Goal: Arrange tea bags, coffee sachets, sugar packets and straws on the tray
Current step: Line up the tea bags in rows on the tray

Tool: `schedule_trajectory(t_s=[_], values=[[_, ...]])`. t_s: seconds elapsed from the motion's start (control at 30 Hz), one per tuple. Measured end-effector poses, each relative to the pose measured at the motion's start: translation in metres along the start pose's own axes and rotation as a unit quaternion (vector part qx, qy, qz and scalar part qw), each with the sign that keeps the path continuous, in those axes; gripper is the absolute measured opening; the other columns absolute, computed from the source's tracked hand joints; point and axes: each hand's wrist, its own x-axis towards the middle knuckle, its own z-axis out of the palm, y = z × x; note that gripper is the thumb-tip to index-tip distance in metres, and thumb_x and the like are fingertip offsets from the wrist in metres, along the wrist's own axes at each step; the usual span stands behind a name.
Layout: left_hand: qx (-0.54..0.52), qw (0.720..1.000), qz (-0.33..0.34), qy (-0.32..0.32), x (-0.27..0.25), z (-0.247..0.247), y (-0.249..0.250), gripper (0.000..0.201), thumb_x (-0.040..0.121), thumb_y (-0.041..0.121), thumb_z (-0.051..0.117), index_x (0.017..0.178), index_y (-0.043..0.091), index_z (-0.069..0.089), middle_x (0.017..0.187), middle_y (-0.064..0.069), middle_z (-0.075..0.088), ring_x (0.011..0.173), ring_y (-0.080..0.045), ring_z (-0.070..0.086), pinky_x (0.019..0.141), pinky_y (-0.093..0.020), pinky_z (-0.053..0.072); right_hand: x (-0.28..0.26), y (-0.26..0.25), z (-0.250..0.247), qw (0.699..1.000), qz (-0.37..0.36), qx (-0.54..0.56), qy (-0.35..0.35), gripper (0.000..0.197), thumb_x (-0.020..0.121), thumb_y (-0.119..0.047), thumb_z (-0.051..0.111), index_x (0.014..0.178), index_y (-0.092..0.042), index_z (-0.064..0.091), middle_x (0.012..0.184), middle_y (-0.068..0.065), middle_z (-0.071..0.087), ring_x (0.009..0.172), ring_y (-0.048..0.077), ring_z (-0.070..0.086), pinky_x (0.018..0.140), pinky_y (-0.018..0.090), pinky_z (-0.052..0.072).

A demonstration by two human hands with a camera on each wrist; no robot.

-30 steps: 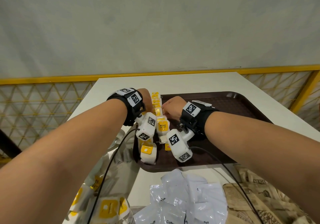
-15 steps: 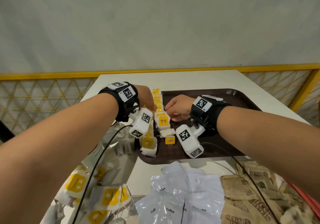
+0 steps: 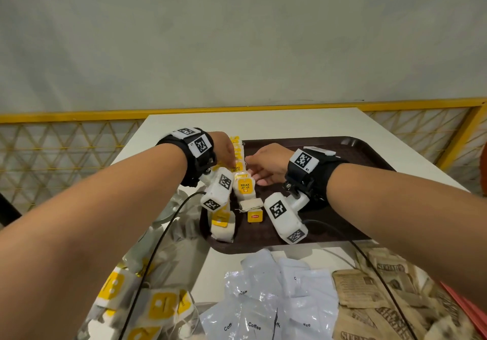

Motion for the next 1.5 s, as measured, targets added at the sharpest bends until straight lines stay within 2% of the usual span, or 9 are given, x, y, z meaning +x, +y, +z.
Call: schedule_trajectory(t_s=[0.13, 0.33, 0.53, 0.67, 0.77, 0.93, 1.07, 1.27, 1.5], values=[[0.017, 1.0, -0.001, 0.003, 0.004, 0.005, 0.001, 0.019, 0.081, 0.029, 0.073, 0.094, 0.015, 0.073, 0.107, -0.003, 0.069, 0.102, -0.022, 0.063, 0.092, -0.036, 0.051, -0.002, 0.009, -0.01, 0.998, -0.053, -0.026, -0.02, 0.011, 0.086, -0.012, 0.07, 0.083, -0.008, 0.059, 0.072, 0.008, 0.059, 0.066, 0.015, 0.056, 0.066, 0.026, 0.05], [-0.037, 0.999, -0.004, 0.002, -0.012, -0.012, -0.002, 0.025, 0.085, 0.042, 0.066, 0.084, 0.018, 0.072, 0.078, 0.006, 0.062, 0.077, -0.014, 0.055, 0.076, -0.029, 0.045, 0.002, 0.009, -0.003, 0.997, -0.08, 0.014, 0.015, 0.017, 0.083, 0.008, 0.065, 0.084, -0.006, 0.057, 0.063, 0.01, 0.054, 0.054, 0.016, 0.052, 0.069, 0.031, 0.053], [0.024, 0.999, 0.037, -0.028, -0.017, -0.003, -0.001, 0.017, 0.083, 0.033, 0.071, 0.09, 0.018, 0.071, 0.089, 0.004, 0.064, 0.085, -0.013, 0.056, 0.079, -0.026, 0.046, 0.001, 0.007, 0.003, 0.997, -0.074, 0.026, 0.019, 0.018, 0.085, 0.01, 0.062, 0.081, -0.007, 0.056, 0.075, 0.013, 0.056, 0.07, 0.023, 0.056, 0.077, 0.035, 0.054], [0.022, 0.999, 0.031, -0.009, -0.014, 0.001, 0.002, 0.022, 0.085, 0.027, 0.069, 0.099, 0.01, 0.071, 0.087, 0.002, 0.061, 0.082, -0.013, 0.053, 0.07, -0.024, 0.042, -0.008, 0.005, -0.003, 0.998, -0.045, 0.014, 0.033, 0.006, 0.094, -0.005, 0.056, 0.088, -0.005, 0.056, 0.077, 0.01, 0.056, 0.065, 0.016, 0.054, 0.075, 0.03, 0.052], [0.036, 0.999, 0.022, -0.004, -0.01, 0.004, 0.002, 0.017, 0.084, 0.027, 0.07, 0.092, 0.012, 0.071, 0.086, 0.001, 0.062, 0.083, -0.015, 0.055, 0.073, -0.027, 0.044, -0.01, 0.011, -0.013, 0.997, -0.056, -0.043, -0.019, 0.031, 0.084, -0.031, 0.071, 0.099, -0.005, 0.062, 0.075, 0.004, 0.059, 0.067, 0.015, 0.056, 0.063, 0.026, 0.05], [0.026, 0.999, 0.028, 0.009, -0.013, 0.004, 0.0, 0.019, 0.085, 0.029, 0.069, 0.09, 0.01, 0.07, 0.092, -0.003, 0.065, 0.082, -0.016, 0.057, 0.075, -0.028, 0.047, -0.011, 0.023, -0.005, 0.991, -0.076, -0.096, -0.059, 0.02, 0.08, -0.004, 0.074, 0.091, -0.009, 0.058, 0.073, 0.008, 0.061, 0.063, 0.012, 0.06, 0.06, 0.022, 0.054], [-0.028, 0.999, 0.024, -0.031, -0.028, -0.011, 0.001, 0.024, 0.085, 0.047, 0.064, 0.077, 0.025, 0.068, 0.077, 0.01, 0.063, 0.075, -0.01, 0.056, 0.073, -0.026, 0.043, -0.007, 0.018, 0.001, 0.995, -0.081, -0.032, -0.052, 0.017, 0.085, 0.004, 0.066, 0.085, -0.007, 0.053, 0.054, 0.008, 0.062, 0.061, 0.015, 0.063, 0.062, 0.024, 0.055], [0.034, 0.996, 0.054, -0.056, -0.032, -0.003, 0.006, 0.012, 0.082, 0.035, 0.072, 0.085, 0.024, 0.069, 0.083, 0.008, 0.063, 0.082, -0.011, 0.056, 0.073, -0.023, 0.046, -0.014, 0.017, -0.002, 0.994, -0.1, -0.024, -0.045, 0.019, 0.083, 0.013, 0.061, 0.088, -0.005, 0.059, 0.076, 0.011, 0.064, 0.075, 0.02, 0.065, 0.084, 0.036, 0.054], [0.009, 0.998, 0.05, -0.023, -0.029, 0.005, 0.006, 0.011, 0.081, 0.026, 0.074, 0.085, 0.017, 0.069, 0.078, 0.007, 0.061, 0.081, -0.012, 0.055, 0.073, -0.024, 0.045, -0.033, 0.031, -0.017, 0.952, -0.125, -0.251, -0.125, 0.036, 0.076, 0.004, 0.072, 0.099, -0.023, 0.065, 0.101, 0.001, 0.061, 0.083, 0.012, 0.061, 0.072, 0.024, 0.055]])
